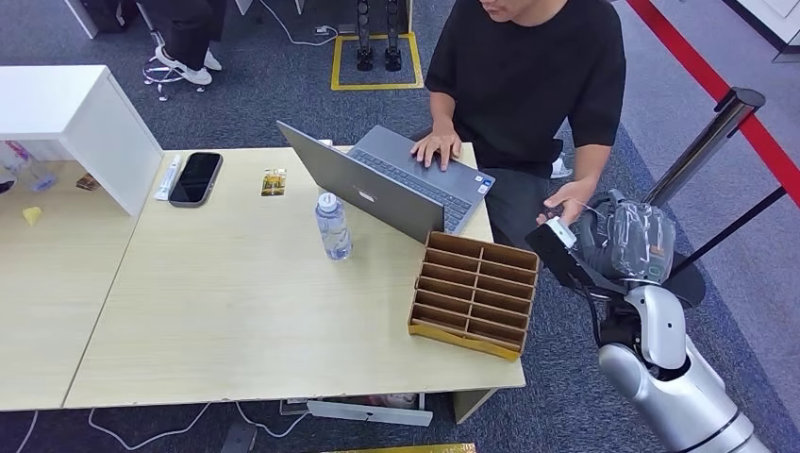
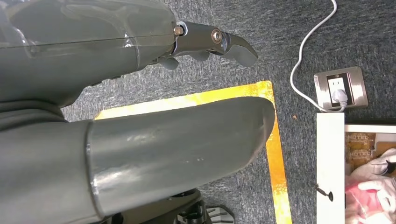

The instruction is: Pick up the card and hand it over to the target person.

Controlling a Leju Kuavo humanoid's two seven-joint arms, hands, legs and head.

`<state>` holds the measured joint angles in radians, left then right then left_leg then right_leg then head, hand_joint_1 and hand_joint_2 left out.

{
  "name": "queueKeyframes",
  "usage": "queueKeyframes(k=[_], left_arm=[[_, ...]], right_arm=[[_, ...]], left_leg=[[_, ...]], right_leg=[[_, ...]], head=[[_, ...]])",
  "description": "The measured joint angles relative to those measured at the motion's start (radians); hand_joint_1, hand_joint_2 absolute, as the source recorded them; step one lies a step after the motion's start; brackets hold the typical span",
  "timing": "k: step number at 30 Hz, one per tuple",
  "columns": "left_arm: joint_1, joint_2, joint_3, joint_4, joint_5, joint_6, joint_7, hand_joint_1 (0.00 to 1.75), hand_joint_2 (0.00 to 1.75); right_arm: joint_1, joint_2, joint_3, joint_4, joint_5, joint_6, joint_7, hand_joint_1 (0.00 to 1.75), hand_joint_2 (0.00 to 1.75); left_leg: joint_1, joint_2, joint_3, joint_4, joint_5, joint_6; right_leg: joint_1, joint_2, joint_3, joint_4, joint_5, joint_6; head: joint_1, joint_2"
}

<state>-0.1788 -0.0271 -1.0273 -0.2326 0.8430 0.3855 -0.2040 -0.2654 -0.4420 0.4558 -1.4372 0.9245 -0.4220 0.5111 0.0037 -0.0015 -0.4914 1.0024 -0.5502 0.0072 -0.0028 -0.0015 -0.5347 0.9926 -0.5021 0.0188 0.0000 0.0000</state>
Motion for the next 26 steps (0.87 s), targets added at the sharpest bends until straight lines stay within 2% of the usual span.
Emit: queueKeyframes(k=[9, 15, 17, 19, 21, 22, 26], left_arm=[[0.002, 0.003, 0.0, 0.0, -0.007, -0.002, 0.002, 0.0, 0.0], [0.003, 0.006, 0.003, 0.0, -0.01, -0.001, 0.002, 0.0, 0.0], [0.003, 0.007, 0.004, 0.0, -0.01, -0.001, 0.003, 0.0, 0.0], [0.004, 0.009, 0.004, 0.0, -0.01, -0.001, 0.003, 0.0, 0.0], [0.004, 0.009, 0.004, 0.001, -0.011, -0.001, 0.004, 0.0, 0.0], [0.004, 0.01, 0.004, 0.001, -0.011, -0.001, 0.004, 0.0, 0.0], [0.004, 0.011, 0.006, 0.0, -0.012, -0.001, 0.004, 0.0, 0.0]], right_arm=[[-0.002, 0.033, 0.014, 0.056, -0.033, -0.033, -0.028, 1.54, 1.75], [0.0, 0.034, 0.02, 0.065, -0.046, -0.033, -0.032, 1.44, 1.75], [0.003, 0.033, 0.022, 0.07, -0.049, -0.028, -0.031, 1.09, 1.75], [0.005, 0.033, 0.025, 0.076, -0.051, -0.023, -0.03, 0.45, 1.75], [0.006, 0.033, 0.027, 0.079, -0.052, -0.02, -0.03, 0.06, 1.75], [0.007, 0.034, 0.028, 0.082, -0.052, -0.019, -0.03, 0.0, 1.75], [0.007, 0.032, 0.032, 0.086, -0.053, -0.011, -0.026, 0.0, 1.75]], left_leg=[[0.0, 0.001, 0.0, 0.0, 0.0, 0.0], [0.0, 0.001, -0.001, 0.001, -0.001, 0.0], [0.0, 0.001, -0.001, 0.001, -0.001, 0.0], [0.0, 0.001, -0.001, 0.0, 0.0, 0.0], [0.0, 0.0, -0.001, 0.0, 0.0, 0.0], [0.0, 0.001, -0.001, 0.001, 0.0, 0.0], [0.0, 0.0, -0.001, 0.001, -0.001, 0.0]], right_leg=[[0.0, 0.001, -0.001, 0.001, 0.0, 0.0], [0.0, 0.001, -0.001, 0.001, -0.001, 0.0], [0.0, 0.001, -0.001, 0.001, -0.001, 0.0], [0.0, 0.001, -0.001, 0.001, 0.0, 0.0], [0.0, 0.0, -0.001, 0.001, 0.0, 0.0], [0.0, 0.001, -0.001, 0.001, 0.0, 0.0], [0.0, 0.0, -0.002, 0.002, -0.001, 0.0]], head=[[0.0, 0.0], [0.0, 0.0], [0.0, 0.0], [0.0, 0.0], [0.0, 0.0], [0.0, 0.0], [0.0, 0.0]])
